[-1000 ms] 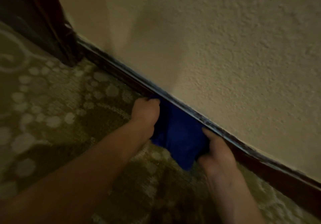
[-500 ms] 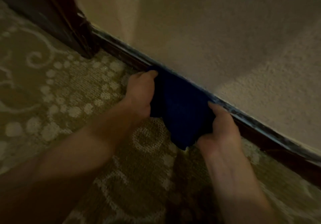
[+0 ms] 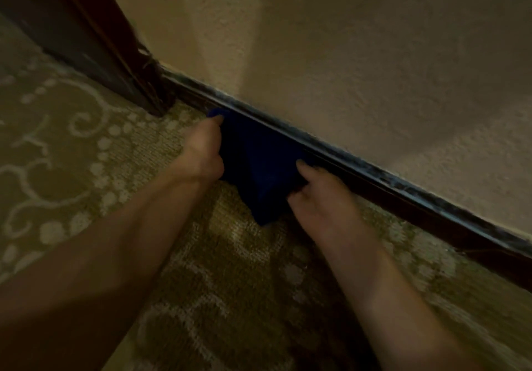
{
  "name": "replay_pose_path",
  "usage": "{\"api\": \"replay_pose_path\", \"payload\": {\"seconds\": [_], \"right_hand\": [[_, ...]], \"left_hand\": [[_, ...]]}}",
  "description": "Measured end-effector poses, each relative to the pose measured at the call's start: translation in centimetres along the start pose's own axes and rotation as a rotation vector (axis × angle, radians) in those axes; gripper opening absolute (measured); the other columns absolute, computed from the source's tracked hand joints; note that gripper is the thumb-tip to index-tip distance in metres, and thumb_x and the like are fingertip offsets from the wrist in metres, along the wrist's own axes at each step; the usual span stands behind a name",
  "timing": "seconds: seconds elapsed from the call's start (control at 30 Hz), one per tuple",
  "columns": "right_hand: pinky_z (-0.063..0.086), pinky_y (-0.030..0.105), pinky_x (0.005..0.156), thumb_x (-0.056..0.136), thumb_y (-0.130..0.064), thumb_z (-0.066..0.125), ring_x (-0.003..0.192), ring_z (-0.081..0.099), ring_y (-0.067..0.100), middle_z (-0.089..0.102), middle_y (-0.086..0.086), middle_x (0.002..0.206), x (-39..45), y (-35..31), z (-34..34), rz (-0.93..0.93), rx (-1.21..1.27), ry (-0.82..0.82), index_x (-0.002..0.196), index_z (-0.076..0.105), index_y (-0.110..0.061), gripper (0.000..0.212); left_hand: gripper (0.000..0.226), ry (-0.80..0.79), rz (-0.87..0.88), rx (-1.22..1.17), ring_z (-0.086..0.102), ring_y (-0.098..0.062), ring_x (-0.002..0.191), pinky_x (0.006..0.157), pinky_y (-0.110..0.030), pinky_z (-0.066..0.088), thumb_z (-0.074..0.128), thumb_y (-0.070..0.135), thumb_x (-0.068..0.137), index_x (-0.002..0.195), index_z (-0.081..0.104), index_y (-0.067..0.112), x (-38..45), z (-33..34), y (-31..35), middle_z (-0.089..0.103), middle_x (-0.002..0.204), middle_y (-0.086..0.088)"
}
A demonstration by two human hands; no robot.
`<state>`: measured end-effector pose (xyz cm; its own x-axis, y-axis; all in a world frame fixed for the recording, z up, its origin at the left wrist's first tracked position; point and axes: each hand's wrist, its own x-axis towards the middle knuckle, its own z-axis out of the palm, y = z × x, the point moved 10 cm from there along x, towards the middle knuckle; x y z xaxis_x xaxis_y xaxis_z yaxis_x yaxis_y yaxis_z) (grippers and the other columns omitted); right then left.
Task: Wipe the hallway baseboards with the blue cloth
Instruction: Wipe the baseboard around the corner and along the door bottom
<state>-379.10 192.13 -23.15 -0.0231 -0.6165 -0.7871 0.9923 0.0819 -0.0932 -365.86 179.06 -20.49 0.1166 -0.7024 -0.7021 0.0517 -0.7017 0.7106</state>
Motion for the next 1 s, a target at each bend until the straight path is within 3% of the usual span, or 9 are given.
{"api": "replay_pose_path", "payload": {"seconds": [0.17, 0.3, 0.37, 0.43, 0.53, 0.63, 0.83, 0.93, 1.0], "right_hand": [[0.052, 0.040, 0.097, 0.096, -0.007, 0.056, 0.115, 0.062, 0.029, 0.063, 0.014, 0.130, -1.4, -1.2, -0.7, -0.157, -0.117, 0.055, 0.128, 0.059, -0.009, 0.032], [0.053, 0.026, 0.050, 0.094, -0.016, 0.054, 0.074, 0.066, 0.021, 0.069, 0.003, 0.082, -3.2, -4.0, -2.1, -0.241, -0.247, 0.182, 0.088, 0.066, -0.018, 0.013], [0.056, 0.029, 0.056, 0.093, -0.014, 0.056, 0.078, 0.067, 0.020, 0.069, 0.002, 0.086, -3.3, -4.3, -2.9, -0.294, -0.298, 0.204, 0.088, 0.066, -0.016, 0.011], [0.057, 0.040, 0.081, 0.093, -0.013, 0.057, 0.098, 0.067, 0.023, 0.071, 0.004, 0.106, -3.3, -3.6, -3.2, -0.347, -0.380, 0.206, 0.099, 0.065, -0.012, 0.011], [0.054, 0.033, 0.075, 0.097, -0.014, 0.055, 0.086, 0.067, 0.016, 0.071, -0.007, 0.087, -3.8, -3.3, -2.9, -0.500, -0.464, 0.200, 0.081, 0.058, -0.018, 0.017], [0.056, 0.036, 0.082, 0.097, -0.025, 0.059, 0.092, 0.072, 0.013, 0.074, -0.009, 0.102, -4.3, -2.4, -1.6, -0.529, -0.511, 0.165, 0.108, 0.063, -0.028, 0.012], [0.048, 0.032, 0.099, 0.099, -0.040, 0.053, 0.102, 0.059, -0.004, 0.058, -0.022, 0.116, -3.9, -3.2, -2.3, -0.612, -0.699, 0.262, 0.124, 0.051, -0.039, 0.026], [0.046, 0.027, 0.081, 0.102, -0.036, 0.049, 0.080, 0.058, -0.004, 0.057, -0.016, 0.095, -4.2, -3.3, -1.9, -0.773, -0.763, 0.288, 0.095, 0.051, -0.034, 0.008], [0.045, 0.034, 0.076, 0.102, -0.029, 0.051, 0.072, 0.056, 0.008, 0.055, -0.010, 0.082, -4.4, -3.7, -2.0, -0.819, -0.749, 0.235, 0.080, 0.048, -0.029, 0.022]], "left_hand": [[0.034, -0.052, 0.063, 0.191, 0.064, -0.033, 0.106, 0.088, -0.048, 0.056, 0.050, 0.022, 0.099, 0.128, 0.058, 0.006, -1.9, 0.8, 0.3, 0.067, 0.106, -0.015], [0.045, -0.159, -0.031, 0.164, 0.067, -0.033, 0.096, 0.069, -0.038, 0.060, 0.060, 0.025, 0.095, 0.136, 0.052, 0.009, -2.9, 2.7, -2.3, 0.065, 0.120, -0.014], [0.051, -0.171, -0.033, 0.099, 0.065, -0.032, 0.104, 0.076, -0.040, 0.059, 0.060, 0.025, 0.095, 0.142, 0.046, 0.012, -2.8, 2.9, -2.8, 0.061, 0.128, -0.014], [0.048, -0.194, -0.026, 0.043, 0.063, -0.033, 0.110, 0.091, -0.048, 0.056, 0.059, 0.026, 0.097, 0.142, 0.047, 0.014, -2.4, 2.6, -3.2, 0.061, 0.130, -0.012], [0.034, -0.220, -0.018, 0.025, 0.066, -0.030, 0.103, 0.090, -0.048, 0.057, 0.057, 0.026, 0.098, 0.131, 0.053, 0.016, -2.0, 2.5, -3.8, 0.065, 0.117, -0.009], [0.013, -0.182, 0.030, -0.044, 0.069, -0.027, 0.094, 0.083, -0.042, 0.059, 0.059, 0.022, 0.098, 0.108, 0.064, 0.018, -2.2, 2.1, -3.5, 0.069, 0.100, -0.006], [0.025, -0.155, 0.048, -0.036, 0.068, -0.032, 0.102, 0.092, -0.050, 0.056, 0.060, 0.025, 0.097, 0.119, 0.064, 0.015, -2.0, 1.7, -3.5, 0.070, 0.112, -0.013], [0.042, -0.182, 0.038, -0.002, 0.064, -0.032, 0.110, 0.098, -0.046, 0.053, 0.061, 0.024, 0.096, 0.135, 0.055, 0.011, -1.4, 1.6, -3.2, 0.065, 0.125, -0.015], [0.042, -0.201, 0.031, 0.035, 0.064, -0.033, 0.109, 0.094, -0.044, 0.054, 0.060, 0.024, 0.096, 0.136, 0.054, 0.011, -1.5, 2.0, -3.4, 0.064, 0.124, -0.015]]}}
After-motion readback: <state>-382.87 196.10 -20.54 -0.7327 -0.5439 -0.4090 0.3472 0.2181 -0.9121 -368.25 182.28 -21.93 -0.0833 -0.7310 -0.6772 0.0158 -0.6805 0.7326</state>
